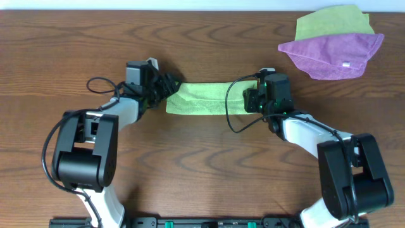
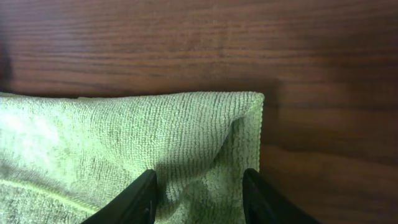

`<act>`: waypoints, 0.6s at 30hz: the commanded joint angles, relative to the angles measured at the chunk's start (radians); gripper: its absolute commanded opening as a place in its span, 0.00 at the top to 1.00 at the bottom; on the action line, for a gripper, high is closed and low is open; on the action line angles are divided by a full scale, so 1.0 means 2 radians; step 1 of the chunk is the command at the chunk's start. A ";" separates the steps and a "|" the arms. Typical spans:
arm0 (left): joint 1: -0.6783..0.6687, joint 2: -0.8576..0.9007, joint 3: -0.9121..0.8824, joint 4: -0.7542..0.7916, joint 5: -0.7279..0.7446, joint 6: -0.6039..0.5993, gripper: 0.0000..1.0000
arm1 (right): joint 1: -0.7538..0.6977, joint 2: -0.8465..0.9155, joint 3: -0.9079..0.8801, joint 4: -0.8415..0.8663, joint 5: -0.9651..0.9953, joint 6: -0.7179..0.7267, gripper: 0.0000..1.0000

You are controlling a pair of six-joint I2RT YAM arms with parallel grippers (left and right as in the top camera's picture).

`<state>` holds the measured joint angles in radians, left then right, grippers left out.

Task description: Fold the cloth

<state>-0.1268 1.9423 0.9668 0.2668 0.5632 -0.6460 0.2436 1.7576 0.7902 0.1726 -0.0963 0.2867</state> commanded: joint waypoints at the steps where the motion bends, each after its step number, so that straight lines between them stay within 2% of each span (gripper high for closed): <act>1: 0.016 0.009 0.018 0.000 0.049 0.013 0.35 | 0.000 -0.023 0.007 -0.007 0.005 0.008 0.56; 5: 0.024 0.006 0.026 0.000 0.084 0.013 0.35 | 0.000 -0.050 0.007 -0.024 0.005 0.014 0.56; 11: 0.025 -0.012 0.028 -0.010 0.086 0.013 0.32 | 0.000 -0.084 0.007 -0.077 0.002 0.031 0.55; 18: 0.025 -0.014 0.028 -0.042 0.079 0.013 0.28 | 0.006 -0.093 0.007 -0.106 -0.095 0.060 0.52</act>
<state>-0.0795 1.9388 1.0031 0.1955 0.7185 -0.6315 0.2443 1.5883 0.7910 -0.0345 -0.1902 0.3542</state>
